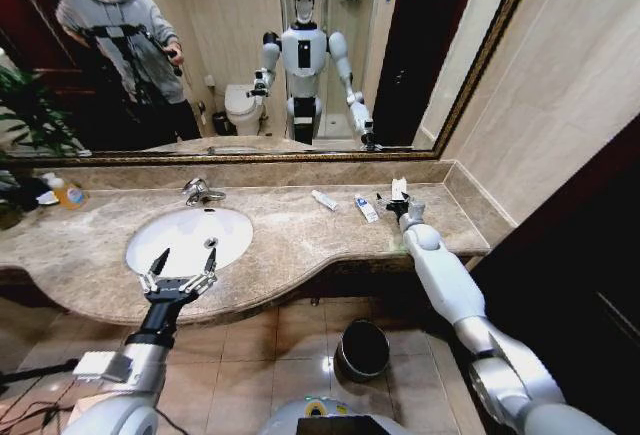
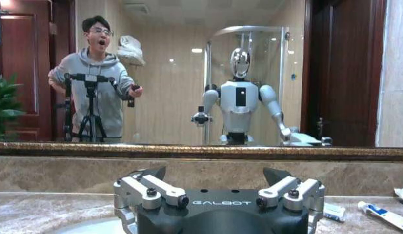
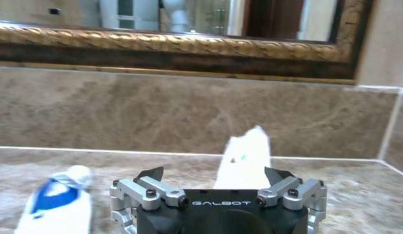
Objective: Pick up the trash from the sink and place it in the trash bin.
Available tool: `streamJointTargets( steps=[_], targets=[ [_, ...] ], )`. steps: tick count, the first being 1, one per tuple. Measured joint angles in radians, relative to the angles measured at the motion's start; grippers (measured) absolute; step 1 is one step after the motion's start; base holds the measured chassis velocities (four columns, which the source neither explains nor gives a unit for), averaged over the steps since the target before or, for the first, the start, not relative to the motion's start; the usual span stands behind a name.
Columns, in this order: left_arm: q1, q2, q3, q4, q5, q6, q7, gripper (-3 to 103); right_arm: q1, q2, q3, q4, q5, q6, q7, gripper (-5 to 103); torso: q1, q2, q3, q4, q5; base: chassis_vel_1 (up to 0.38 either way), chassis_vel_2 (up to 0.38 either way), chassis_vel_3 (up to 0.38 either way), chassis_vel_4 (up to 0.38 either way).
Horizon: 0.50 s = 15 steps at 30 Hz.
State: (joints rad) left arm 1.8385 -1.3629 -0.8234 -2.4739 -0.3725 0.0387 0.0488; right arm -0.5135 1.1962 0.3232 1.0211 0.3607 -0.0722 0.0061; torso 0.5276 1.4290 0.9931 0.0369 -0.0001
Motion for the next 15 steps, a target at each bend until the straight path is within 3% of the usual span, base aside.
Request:
streamJointTargets(
  steps=[11,15],
  targets=[
    [0.000,0.000,0.000,0.000,0.000,0.000,0.000,100,-0.053,-0.052,0.068,0.008,-0.003,0.001,0.007,100,0.000,0.000,0.000,-0.0006,0.0000,0.000,0.000,0.000,0.000],
    [0.000,0.000,0.000,0.000,0.000,0.000,0.000,100,-0.054,-0.054,0.064,0.012,0.007,-0.003,-0.003,95,0.000,0.000,0.000,-0.0001,0.0001,0.000,0.000,0.000,0.000]
  ],
)
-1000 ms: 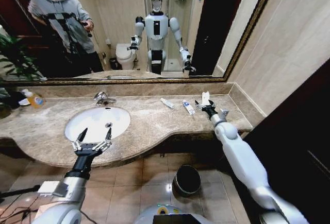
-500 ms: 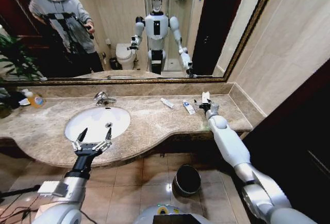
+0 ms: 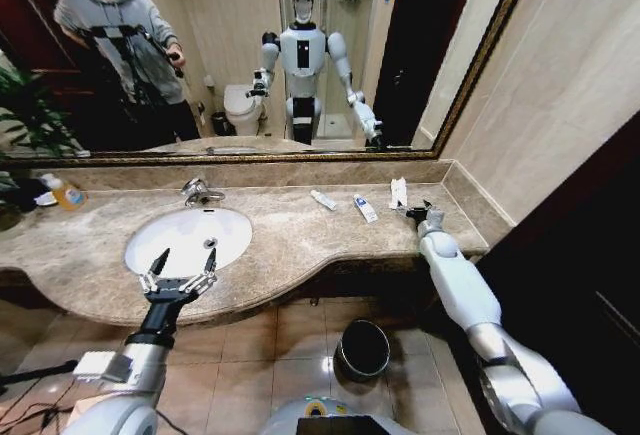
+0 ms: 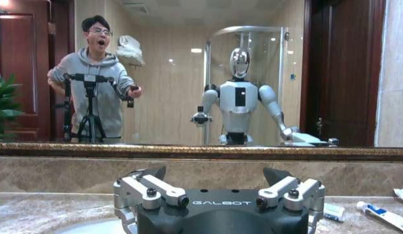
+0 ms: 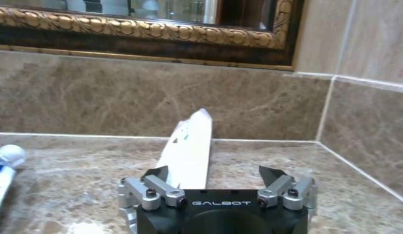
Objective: Pick up the trash from the sink and place it in the trash bin.
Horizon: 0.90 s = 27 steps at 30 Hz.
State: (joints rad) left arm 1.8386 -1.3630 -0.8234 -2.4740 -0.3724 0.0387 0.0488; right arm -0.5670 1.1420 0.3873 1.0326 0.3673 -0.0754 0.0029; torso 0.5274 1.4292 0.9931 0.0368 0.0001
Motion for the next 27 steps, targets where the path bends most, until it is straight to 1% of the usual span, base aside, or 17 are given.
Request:
streamJointTargets(
  steps=[2,3,6,7,9,11,14,15,17,18,21,23,24,27],
  targets=[
    [0.000,0.000,0.000,0.000,0.000,0.000,0.000,100,0.002,0.001,-0.009,0.009,0.014,-0.014,-0.013,84,0.000,0.000,0.000,0.0001,-0.0003,0.000,0.000,0.000,0.000],
    [0.000,0.000,0.000,0.000,0.000,0.000,0.000,100,0.002,0.001,-0.009,0.009,0.014,-0.014,-0.013,84,0.000,0.000,0.000,0.0001,-0.0003,0.000,0.000,0.000,0.000],
    [0.000,0.000,0.000,0.000,0.000,0.000,0.000,100,0.006,0.010,-0.017,0.006,0.018,-0.028,-0.029,68,0.000,0.000,0.000,0.0000,-0.0002,0.000,0.000,0.000,0.000],
    [0.000,0.000,0.000,0.000,0.000,0.000,0.000,100,0.006,0.010,-0.017,0.006,0.018,-0.028,-0.029,68,0.000,0.000,0.000,0.0000,-0.0002,0.000,0.000,0.000,0.000],
    [0.000,0.000,0.000,0.000,0.000,0.000,0.000,100,0.008,0.020,-0.018,-0.003,0.019,-0.028,-0.037,57,0.000,0.000,0.000,0.0001,-0.0001,0.000,0.000,0.000,0.000],
    [0.000,0.000,0.000,0.000,0.000,0.000,0.000,100,0.008,0.022,-0.018,-0.005,0.022,-0.028,-0.039,57,0.000,0.000,0.000,0.0000,-0.0001,0.000,0.000,0.000,0.000],
    [0.000,0.000,0.000,0.000,0.000,0.000,0.000,100,0.008,0.026,-0.019,-0.005,0.024,-0.029,-0.045,41,0.000,0.000,0.000,0.0001,-0.0002,0.000,0.000,0.000,0.000],
    [0.000,0.000,0.000,0.000,0.000,0.000,0.000,100,0.008,0.026,-0.019,-0.005,0.024,-0.029,-0.045,41,0.000,0.000,0.000,0.0001,-0.0002,0.000,0.000,0.000,0.000],
    [0.000,0.000,0.000,0.000,0.000,0.000,0.000,100,0.004,0.027,-0.018,0.002,0.024,-0.027,-0.044,30,0.000,0.000,0.000,0.0001,-0.0002,0.000,0.000,0.000,0.000],
    [0.000,0.000,0.000,0.000,0.000,0.000,0.000,100,0.004,0.027,-0.018,0.002,0.024,-0.027,-0.044,30,0.000,0.000,0.000,0.0001,-0.0002,0.000,0.000,0.000,0.000],
    [0.000,0.000,0.000,0.000,0.000,0.000,0.000,100,-0.016,0.021,-0.018,0.038,0.028,-0.025,-0.041,14,0.000,0.000,0.000,0.0001,0.0001,0.000,0.000,0.000,0.000],
    [0.000,0.000,0.000,0.000,0.000,0.000,0.000,100,-0.021,0.020,-0.017,0.046,0.029,-0.025,-0.040,14,0.000,0.000,0.000,0.0001,0.0000,0.000,0.000,0.000,0.000],
    [0.000,0.000,0.000,0.000,0.000,0.000,0.000,100,-0.033,0.014,-0.016,0.071,0.036,-0.026,-0.035,3,0.000,0.000,0.000,0.0001,0.0001,0.000,0.000,0.000,0.000],
    [0.000,0.000,0.000,0.000,0.000,0.000,0.000,100,-0.052,0.004,-0.014,0.110,0.046,-0.028,-0.030,2,0.000,0.000,0.000,0.0001,-0.0001,0.000,0.000,0.000,0.000]
  ],
)
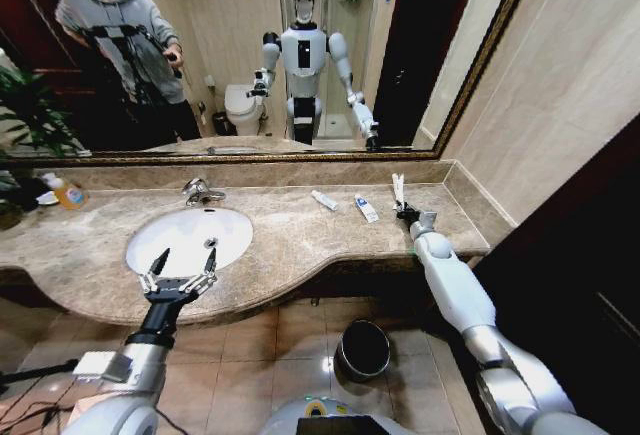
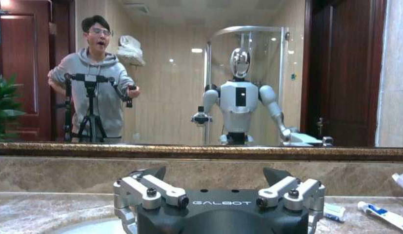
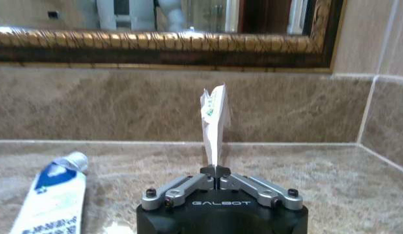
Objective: Pick up the trash from the sink and place it in the trash bin.
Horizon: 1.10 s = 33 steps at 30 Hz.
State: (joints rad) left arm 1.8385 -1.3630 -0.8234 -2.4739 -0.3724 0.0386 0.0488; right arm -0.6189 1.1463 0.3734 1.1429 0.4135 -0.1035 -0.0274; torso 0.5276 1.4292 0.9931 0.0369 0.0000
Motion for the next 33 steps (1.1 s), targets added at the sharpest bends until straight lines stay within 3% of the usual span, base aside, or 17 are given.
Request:
streamJointTargets(
  steps=[12,16,25,28,31,32,33],
  targets=[
    [0.000,0.000,0.000,0.000,0.000,0.000,0.000,100,-0.173,-0.059,0.057,0.269,0.092,-0.013,0.028,0,0.000,0.000,0.000,0.0000,0.0002,0.000,0.000,0.000,0.000],
    [0.000,0.000,0.000,0.000,0.000,0.000,0.000,100,-0.339,-0.090,0.097,0.480,0.166,0.037,0.016,0,0.000,0.000,0.000,-0.0005,0.0001,0.000,0.000,0.000,0.000],
    [0.000,0.000,0.000,0.000,0.000,0.000,0.000,100,-0.528,-0.070,0.134,0.755,0.201,0.109,0.005,0,0.000,0.000,0.000,0.0000,-0.0007,0.000,0.000,0.000,0.000],
    [0.000,0.000,0.000,0.000,0.000,0.000,0.000,100,-0.588,-0.054,0.138,0.811,0.200,0.141,0.005,0,0.000,0.000,0.000,0.0000,-0.0003,0.000,0.000,0.000,0.000],
    [0.000,0.000,0.000,0.000,0.000,0.000,0.000,100,-0.728,0.005,0.140,0.859,0.146,0.294,0.008,0,0.000,0.000,0.000,0.0000,0.0001,0.000,0.000,0.000,0.000],
    [0.000,0.000,0.000,0.000,0.000,0.000,0.000,100,-0.728,0.005,0.140,0.859,0.146,0.294,0.008,0,0.000,0.000,0.000,0.0000,0.0001,0.000,0.000,0.000,0.000],
    [0.000,0.000,0.000,0.000,0.000,0.000,0.000,100,-0.767,0.028,0.142,0.860,0.112,0.345,0.006,0,0.000,0.000,0.000,-0.0002,0.0000,0.000,0.000,0.000,0.000]
  ],
)
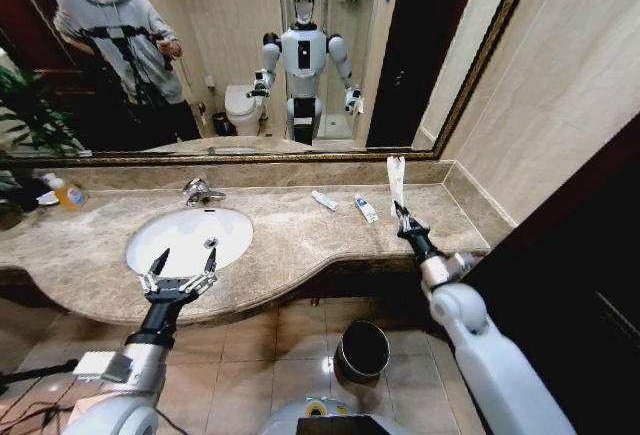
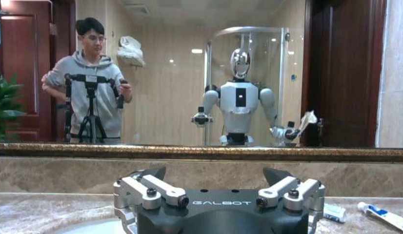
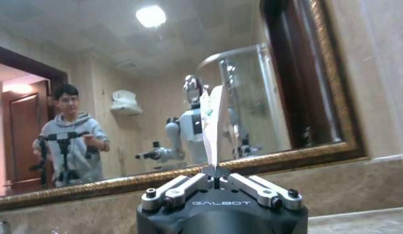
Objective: Pick up the trash from the sink and place it in the trash bin.
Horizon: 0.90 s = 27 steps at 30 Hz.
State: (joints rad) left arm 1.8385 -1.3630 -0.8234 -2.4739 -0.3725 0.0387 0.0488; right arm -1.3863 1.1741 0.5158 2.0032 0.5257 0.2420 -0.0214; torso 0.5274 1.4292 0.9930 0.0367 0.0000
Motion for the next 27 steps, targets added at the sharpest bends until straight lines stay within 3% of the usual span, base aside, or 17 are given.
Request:
streamJointTargets(
  steps=[1,5,6,8,9,12,14,20,27],
  targets=[
    [0.000,0.000,0.000,0.000,0.000,0.000,0.000,100,0.000,0.000,0.000,0.000,0.000,0.000,0.000,0,0.000,0.000,0.000,0.0000,0.0000,0.000,0.000,0.000,0.000],
    [0.000,0.000,0.000,0.000,0.000,0.000,0.000,100,-0.184,0.102,0.007,0.000,-0.108,0.185,-0.037,0,0.000,0.000,0.000,0.0001,-0.0003,0.000,0.000,0.000,0.000],
    [0.000,0.000,0.000,0.000,0.000,0.000,0.000,100,-0.184,0.102,0.007,0.000,-0.108,0.185,-0.037,0,0.000,0.000,0.000,0.0001,-0.0003,0.000,0.000,0.000,0.000],
    [0.000,0.000,0.000,0.000,0.000,0.000,0.000,100,-0.235,0.137,0.006,-0.056,-0.178,0.301,-0.044,0,0.000,0.000,0.000,0.0000,-0.0002,0.000,0.000,0.000,0.000],
    [0.000,0.000,0.000,0.000,0.000,0.000,0.000,100,-0.235,0.137,0.006,-0.056,-0.178,0.301,-0.044,0,0.000,0.000,0.000,0.0000,-0.0002,0.000,0.000,0.000,0.000],
    [0.000,0.000,0.000,0.000,0.000,0.000,0.000,100,-0.296,0.170,0.014,-0.151,-0.246,0.416,-0.063,0,0.000,0.000,0.000,0.0001,0.0000,0.000,0.000,0.000,0.000],
    [0.000,0.000,0.000,0.000,0.000,0.000,0.000,100,-0.307,0.172,0.014,-0.163,-0.248,0.428,-0.065,0,0.000,0.000,0.000,0.0002,0.0000,0.000,0.000,0.000,0.000],
    [0.000,0.000,0.000,0.000,0.000,0.000,0.000,100,-0.358,0.214,0.007,-0.336,-0.319,0.581,-0.048,0,0.000,0.000,0.000,0.0001,0.0001,0.000,0.000,0.000,0.000],
    [0.000,0.000,0.000,0.000,0.000,0.000,0.000,100,-0.361,0.224,-0.010,-0.487,-0.387,0.593,-0.022,0,0.000,0.000,0.000,0.0000,0.0001,0.000,0.000,0.000,0.000]
  ],
)
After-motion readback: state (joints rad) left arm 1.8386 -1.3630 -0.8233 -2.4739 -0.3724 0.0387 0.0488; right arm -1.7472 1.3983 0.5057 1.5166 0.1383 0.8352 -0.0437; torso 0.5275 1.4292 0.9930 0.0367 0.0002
